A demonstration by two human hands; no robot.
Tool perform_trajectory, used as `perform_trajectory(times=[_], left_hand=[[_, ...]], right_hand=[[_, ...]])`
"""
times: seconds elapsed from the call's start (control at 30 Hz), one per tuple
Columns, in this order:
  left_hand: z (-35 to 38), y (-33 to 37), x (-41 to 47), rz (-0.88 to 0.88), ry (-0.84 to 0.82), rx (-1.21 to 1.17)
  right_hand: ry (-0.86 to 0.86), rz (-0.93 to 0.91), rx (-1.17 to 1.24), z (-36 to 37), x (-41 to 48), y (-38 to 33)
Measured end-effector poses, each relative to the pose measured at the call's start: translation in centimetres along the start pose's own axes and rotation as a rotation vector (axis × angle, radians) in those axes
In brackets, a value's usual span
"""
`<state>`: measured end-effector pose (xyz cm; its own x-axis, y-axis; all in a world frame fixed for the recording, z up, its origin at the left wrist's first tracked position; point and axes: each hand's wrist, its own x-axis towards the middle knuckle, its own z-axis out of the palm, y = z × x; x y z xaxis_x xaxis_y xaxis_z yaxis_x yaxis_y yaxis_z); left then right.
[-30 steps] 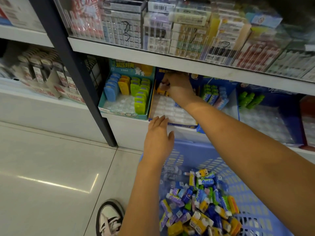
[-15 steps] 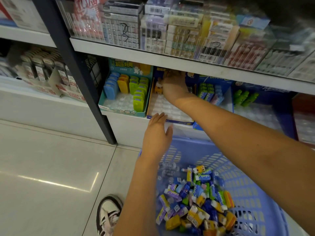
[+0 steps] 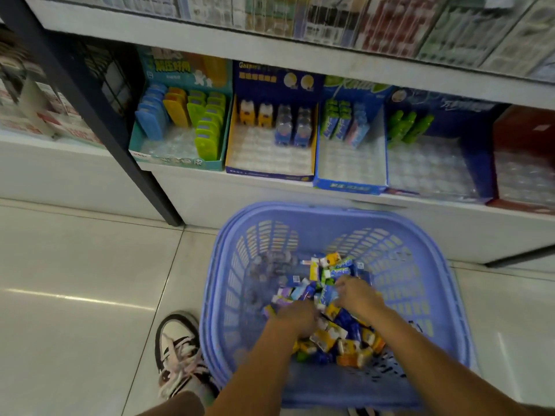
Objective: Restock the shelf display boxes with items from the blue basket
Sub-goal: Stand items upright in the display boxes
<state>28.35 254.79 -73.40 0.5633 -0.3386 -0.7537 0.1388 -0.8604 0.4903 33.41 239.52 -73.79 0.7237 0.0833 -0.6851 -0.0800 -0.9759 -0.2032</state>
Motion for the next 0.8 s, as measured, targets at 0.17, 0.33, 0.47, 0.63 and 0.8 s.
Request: perform_trajectory(times=[0.17, 0.33, 0.47, 0.63, 0.8], left_hand=[[0.3, 0.1, 1.5, 0.003, 0.095, -0.12], [0.6, 0.1, 2.7, 0.061, 0.142, -0.279], [-0.5, 0.1, 3.5, 0.009, 0.26, -0.43], [-2.4, -0.5, 3.1, -0.117, 0.311, -0.6], [-4.0, -0.7, 1.9, -0.094, 0.232, -0.756]], right_hand=[[-0.01, -0.074, 0.012, 2.5, 0.5, 1.6], [-0.079, -0.171, 0.12, -0.4, 1.5, 1.6], [0.04, -0.227, 0.401, -1.8, 3.1, 0.3], [0.119, -0.258, -0.317, -1.6, 5.7, -0.9], [0.087, -0.237, -0.566, -1.5, 6.3, -1.0]])
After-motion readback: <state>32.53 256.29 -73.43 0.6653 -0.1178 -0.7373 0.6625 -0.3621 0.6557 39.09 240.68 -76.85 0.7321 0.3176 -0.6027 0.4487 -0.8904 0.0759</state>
